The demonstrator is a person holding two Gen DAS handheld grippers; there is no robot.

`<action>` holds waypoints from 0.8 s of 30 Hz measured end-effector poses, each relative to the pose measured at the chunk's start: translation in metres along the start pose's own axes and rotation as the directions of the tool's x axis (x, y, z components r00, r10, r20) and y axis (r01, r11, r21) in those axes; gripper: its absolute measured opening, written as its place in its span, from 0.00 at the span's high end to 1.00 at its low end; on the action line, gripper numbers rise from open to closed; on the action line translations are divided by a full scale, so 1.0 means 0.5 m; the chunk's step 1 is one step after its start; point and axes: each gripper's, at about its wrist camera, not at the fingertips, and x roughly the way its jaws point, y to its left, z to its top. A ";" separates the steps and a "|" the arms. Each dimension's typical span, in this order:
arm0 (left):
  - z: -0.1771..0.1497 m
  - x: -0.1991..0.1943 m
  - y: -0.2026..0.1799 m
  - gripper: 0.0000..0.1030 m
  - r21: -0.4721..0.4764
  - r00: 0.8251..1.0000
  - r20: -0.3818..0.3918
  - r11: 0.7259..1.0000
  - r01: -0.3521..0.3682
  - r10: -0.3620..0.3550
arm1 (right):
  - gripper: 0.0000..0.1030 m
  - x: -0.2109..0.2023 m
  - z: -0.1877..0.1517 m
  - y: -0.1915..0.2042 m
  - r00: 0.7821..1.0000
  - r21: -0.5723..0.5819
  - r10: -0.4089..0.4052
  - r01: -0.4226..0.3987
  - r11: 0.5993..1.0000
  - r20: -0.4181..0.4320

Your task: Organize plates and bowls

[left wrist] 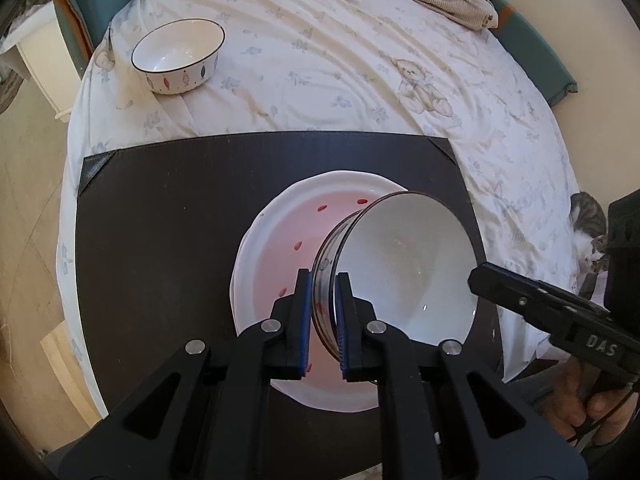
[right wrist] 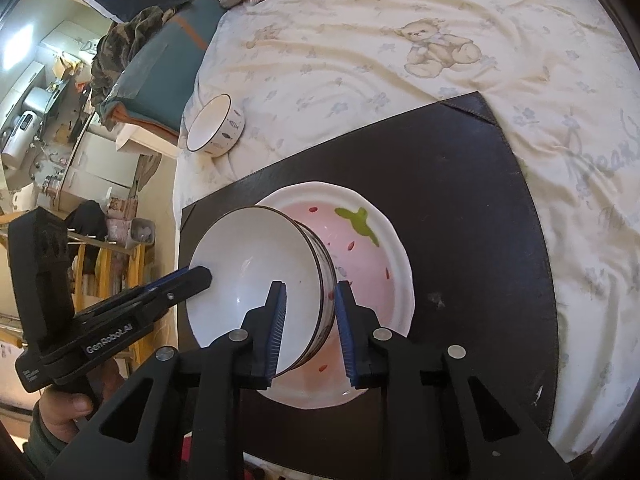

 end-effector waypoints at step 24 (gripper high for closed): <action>0.040 0.005 0.011 0.92 -0.058 0.999 0.014 0.997 0.049 -0.048 | 0.84 0.022 0.045 -0.011 1.000 0.031 0.004 -0.004 1.000 0.013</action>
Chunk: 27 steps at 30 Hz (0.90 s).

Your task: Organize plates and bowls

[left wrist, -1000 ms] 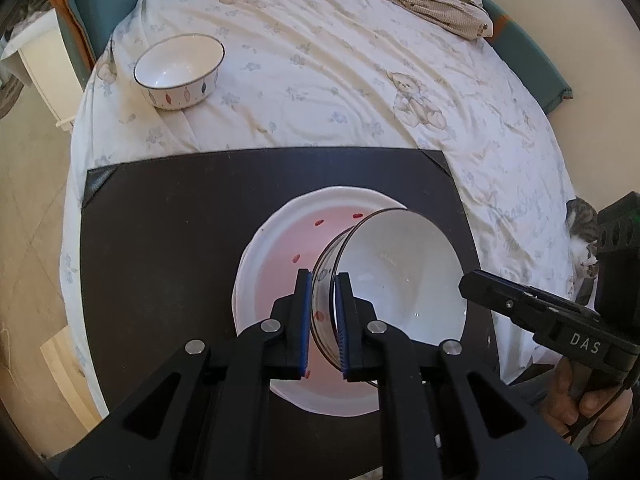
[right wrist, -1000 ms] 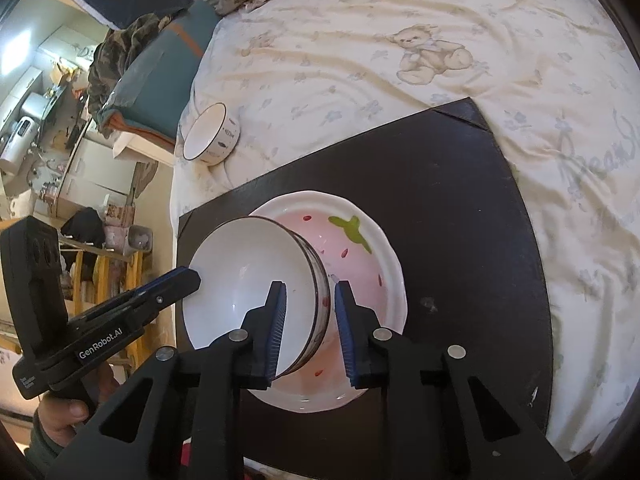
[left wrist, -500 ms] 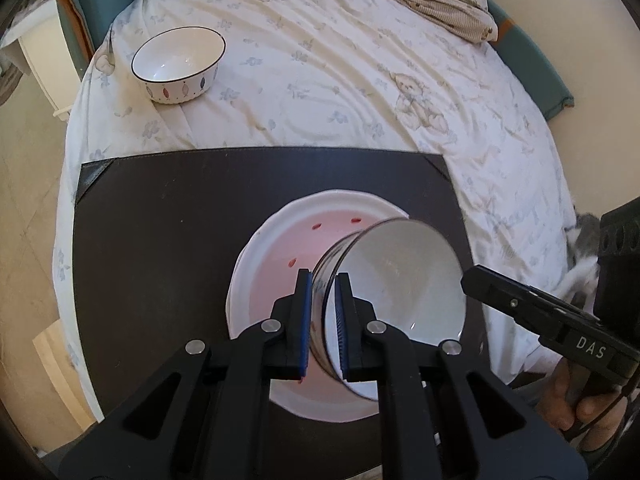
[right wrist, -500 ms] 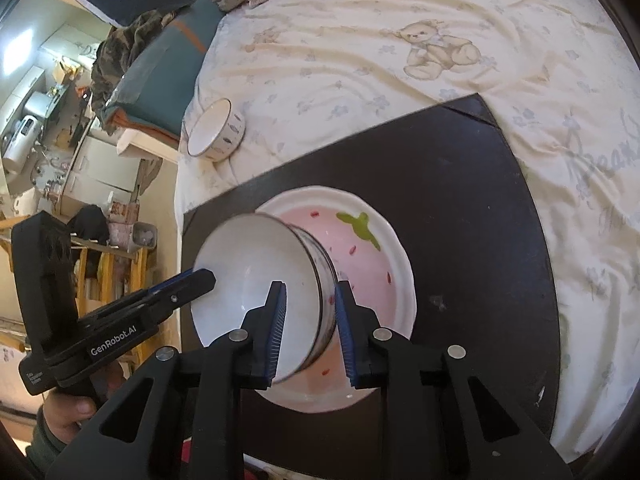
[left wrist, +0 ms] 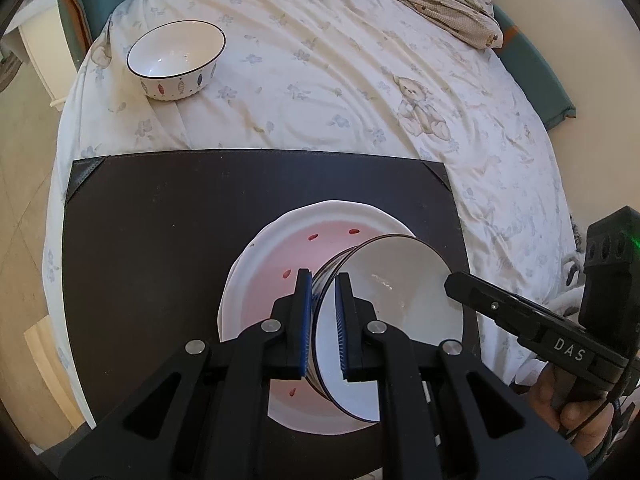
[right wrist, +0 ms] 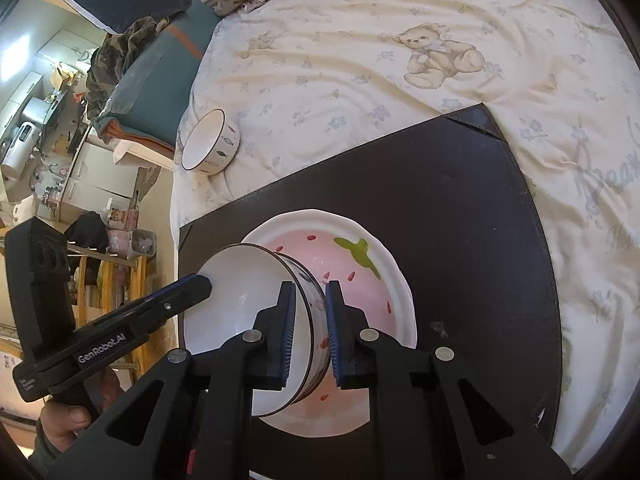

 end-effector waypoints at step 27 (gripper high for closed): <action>-0.058 -0.068 -0.033 0.52 0.126 0.957 0.157 0.956 -0.265 0.244 | 0.72 -0.037 -0.034 0.038 0.993 -0.109 -0.087 0.096 0.989 0.077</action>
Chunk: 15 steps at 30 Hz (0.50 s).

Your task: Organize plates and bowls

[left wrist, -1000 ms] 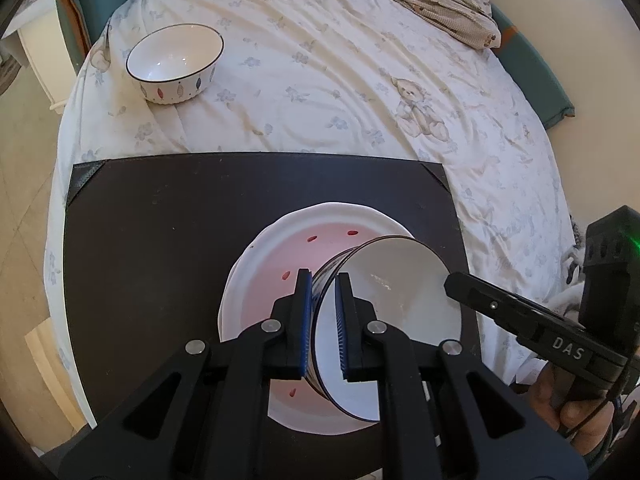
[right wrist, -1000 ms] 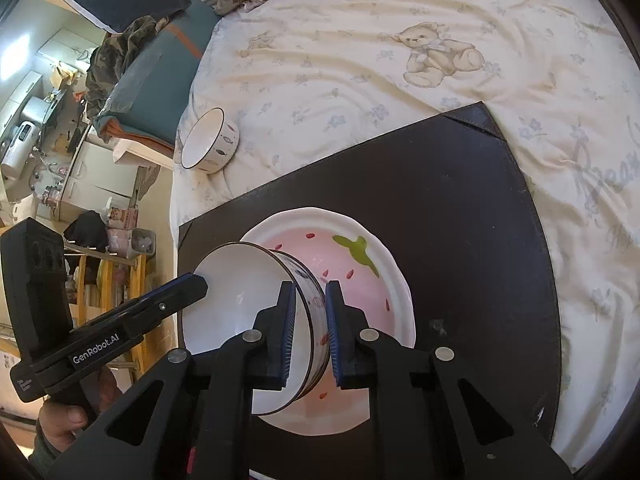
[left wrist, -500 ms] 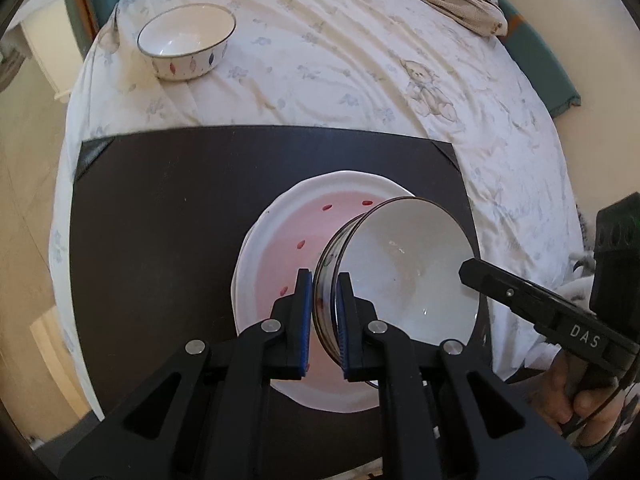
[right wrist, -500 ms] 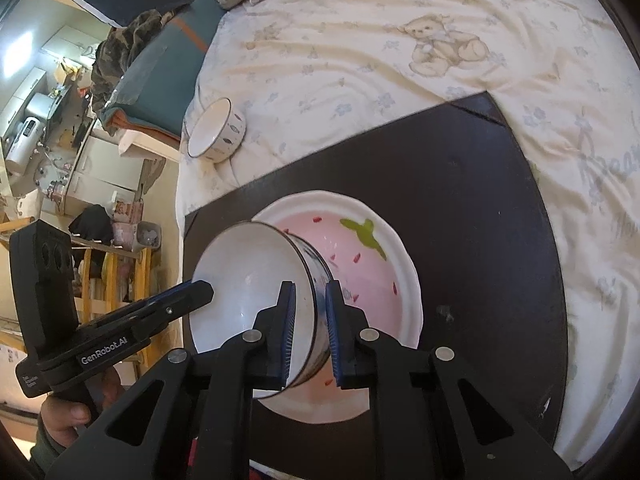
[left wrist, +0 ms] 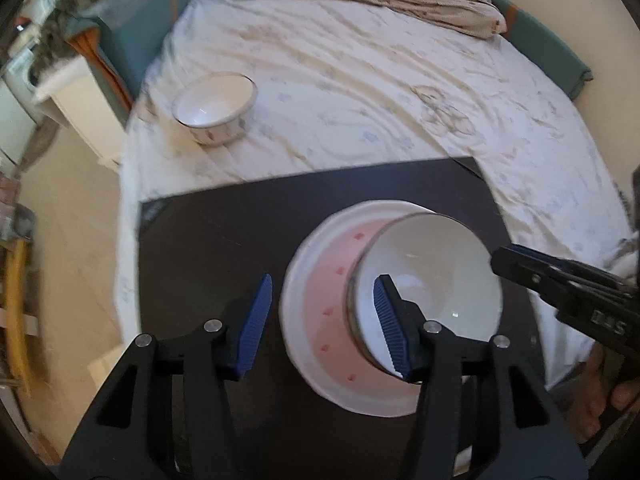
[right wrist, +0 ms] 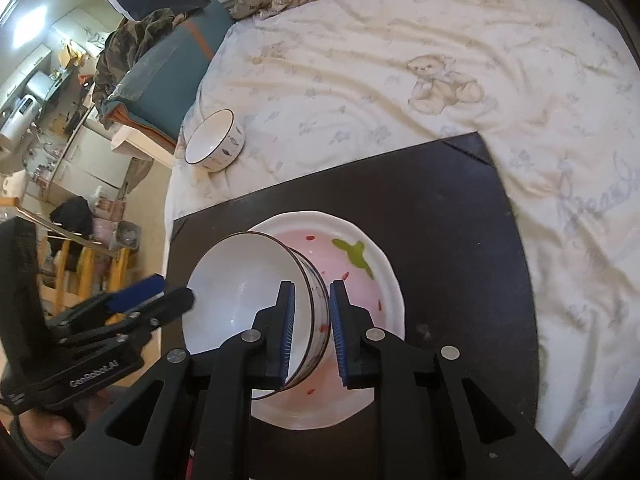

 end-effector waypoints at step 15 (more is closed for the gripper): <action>-0.012 -0.036 0.080 0.18 -0.108 0.991 0.062 0.988 -0.109 0.116 | 0.00 -0.060 -0.016 0.052 0.982 -0.135 -0.077 0.101 0.986 0.170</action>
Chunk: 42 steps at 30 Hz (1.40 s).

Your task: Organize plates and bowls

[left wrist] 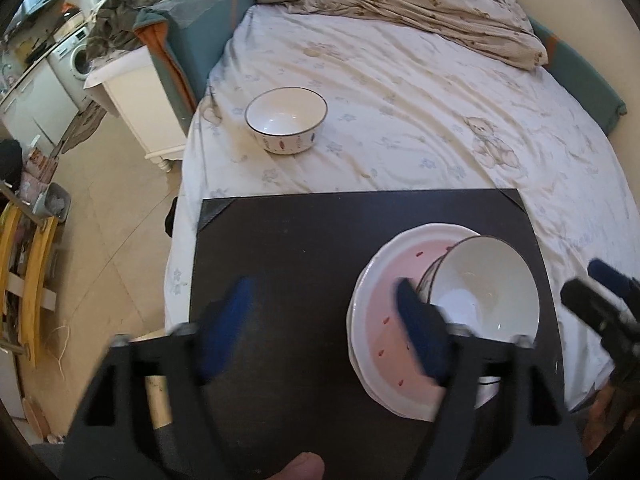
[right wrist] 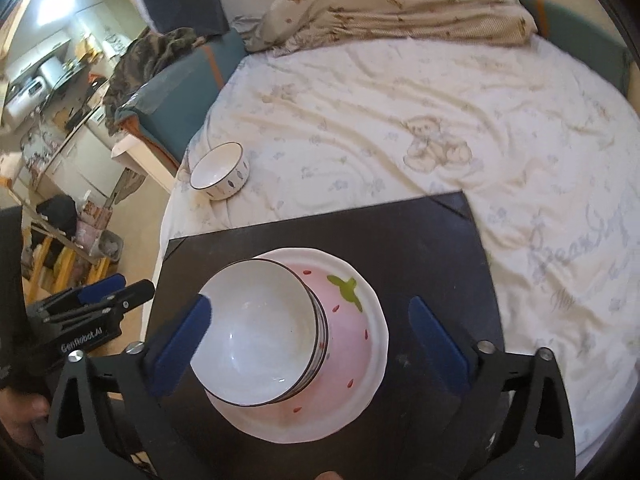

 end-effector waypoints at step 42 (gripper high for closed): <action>0.257 0.080 0.201 0.00 -0.261 0.997 -0.079 0.965 0.000 -0.021 | 0.00 0.129 0.248 0.079 0.991 0.103 -0.034 0.047 0.994 -0.130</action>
